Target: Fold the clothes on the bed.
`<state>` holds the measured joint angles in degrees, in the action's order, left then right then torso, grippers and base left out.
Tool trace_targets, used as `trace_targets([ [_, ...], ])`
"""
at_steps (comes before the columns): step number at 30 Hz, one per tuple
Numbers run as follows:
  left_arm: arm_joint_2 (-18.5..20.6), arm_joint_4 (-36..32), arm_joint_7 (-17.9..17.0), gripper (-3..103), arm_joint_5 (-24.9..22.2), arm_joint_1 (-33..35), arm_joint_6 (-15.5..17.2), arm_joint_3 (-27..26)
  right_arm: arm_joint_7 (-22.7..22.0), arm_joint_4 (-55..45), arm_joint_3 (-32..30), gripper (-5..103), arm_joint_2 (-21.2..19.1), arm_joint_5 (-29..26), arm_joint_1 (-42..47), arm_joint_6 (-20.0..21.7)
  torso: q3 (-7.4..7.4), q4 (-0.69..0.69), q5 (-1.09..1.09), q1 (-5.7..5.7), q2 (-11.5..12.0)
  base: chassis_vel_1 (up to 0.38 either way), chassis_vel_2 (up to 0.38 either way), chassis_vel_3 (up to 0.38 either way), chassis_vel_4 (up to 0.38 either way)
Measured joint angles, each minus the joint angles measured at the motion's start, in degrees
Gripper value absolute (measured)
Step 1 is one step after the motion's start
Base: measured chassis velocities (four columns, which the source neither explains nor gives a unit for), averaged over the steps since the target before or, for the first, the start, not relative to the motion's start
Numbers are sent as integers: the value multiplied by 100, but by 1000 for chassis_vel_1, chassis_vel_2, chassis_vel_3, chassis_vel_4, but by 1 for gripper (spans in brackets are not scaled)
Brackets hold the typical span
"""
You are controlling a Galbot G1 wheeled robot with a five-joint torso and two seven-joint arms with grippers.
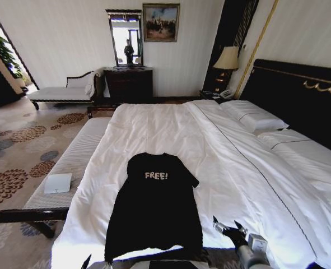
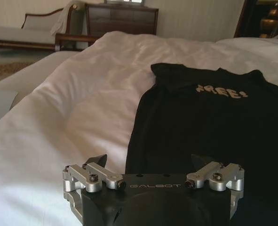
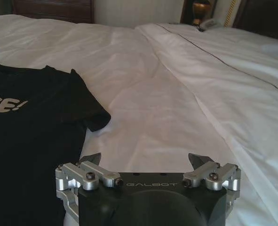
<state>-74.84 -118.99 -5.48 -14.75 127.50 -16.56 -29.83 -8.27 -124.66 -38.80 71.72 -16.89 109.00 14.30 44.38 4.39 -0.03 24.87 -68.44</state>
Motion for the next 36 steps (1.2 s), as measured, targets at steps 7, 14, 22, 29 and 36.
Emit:
trace_targets([
  [7,218,-143,-41,100,325,-852,221,182,483,452,256,100,-218,620,-442,-312,0,1,-1,0,0,0,0,0,0],
  [14,718,-354,-250,100,6,-1757,895,443,540,1276,638,100,-566,1505,-915,-846,0,4,-1,0,0,0,0,0,0],
  [22,826,-320,-222,100,-60,-1774,1026,586,616,2120,1249,100,-1302,1921,-2056,-1548,0,0,0,1,1,0,0,0,0],
  [29,762,-379,-201,100,-62,-1649,1010,522,640,2630,2055,100,-1565,1693,-3053,-1550,0,2,-2,0,1,0,0,0,0],
  [36,752,-479,-188,100,-87,-1549,1000,374,664,3128,2735,100,-1454,1872,-3581,-1618,0,2,-1,0,0,0,0,0,0],
])
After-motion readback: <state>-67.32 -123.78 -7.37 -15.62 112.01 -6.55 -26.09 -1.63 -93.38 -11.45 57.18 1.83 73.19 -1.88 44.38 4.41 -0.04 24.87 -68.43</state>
